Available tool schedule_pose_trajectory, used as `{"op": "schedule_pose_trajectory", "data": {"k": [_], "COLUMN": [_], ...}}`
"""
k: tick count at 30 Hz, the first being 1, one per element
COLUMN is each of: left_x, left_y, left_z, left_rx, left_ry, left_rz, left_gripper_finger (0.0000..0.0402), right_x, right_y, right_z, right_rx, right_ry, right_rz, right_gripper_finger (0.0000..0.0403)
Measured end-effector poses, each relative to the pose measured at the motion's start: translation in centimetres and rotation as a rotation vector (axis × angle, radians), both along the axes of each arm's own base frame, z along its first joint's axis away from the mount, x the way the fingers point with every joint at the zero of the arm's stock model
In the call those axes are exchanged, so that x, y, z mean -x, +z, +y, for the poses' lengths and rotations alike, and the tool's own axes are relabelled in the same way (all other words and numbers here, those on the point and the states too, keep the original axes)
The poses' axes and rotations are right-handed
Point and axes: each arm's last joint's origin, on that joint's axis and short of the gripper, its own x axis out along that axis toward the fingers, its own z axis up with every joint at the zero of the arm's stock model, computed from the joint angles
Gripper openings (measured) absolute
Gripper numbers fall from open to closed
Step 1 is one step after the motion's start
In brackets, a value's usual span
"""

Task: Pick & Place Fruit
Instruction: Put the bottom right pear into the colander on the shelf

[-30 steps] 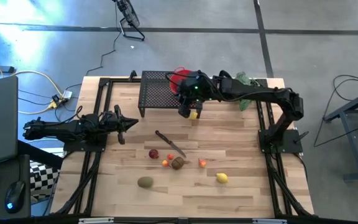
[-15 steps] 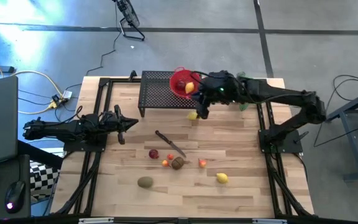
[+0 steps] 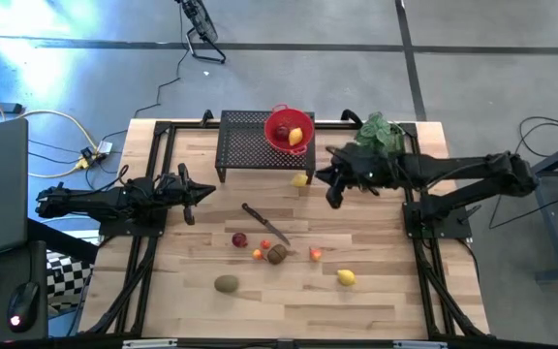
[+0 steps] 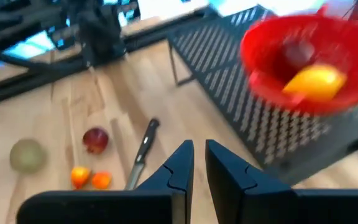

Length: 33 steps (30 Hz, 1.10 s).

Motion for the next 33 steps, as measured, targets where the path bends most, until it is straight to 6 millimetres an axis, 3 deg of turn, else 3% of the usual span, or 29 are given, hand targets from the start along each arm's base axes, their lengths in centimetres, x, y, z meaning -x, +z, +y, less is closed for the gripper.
{"op": "schedule_pose_trajectory", "data": {"k": [11,18,26,33], "left_x": [0.0,0.0,0.0,0.0], "left_y": [0.0,0.0,0.0,0.0], "left_z": [0.0,0.0,0.0,0.0], "left_rx": [0.000,0.000,-0.005,-0.023], "left_ry": [0.000,0.000,0.000,0.000], "left_rz": [0.001,0.001,0.002,0.007], "left_gripper_finger": [0.0000,0.0000,0.0000,0.0000], "right_x": [-0.2,-0.6,-0.7,-0.5], "right_y": [-6.3,-7.3,-7.1,-7.3], "right_z": [2.4,2.9,3.1,4.0], "right_rx": [-0.167,-0.232,-0.298,-0.430], "right_ry": [-0.007,0.092,0.131,0.021], "right_rz": [0.057,0.107,0.084,0.083], "right_gripper_finger": [0.0034,0.0034,0.0034,0.0013]}}
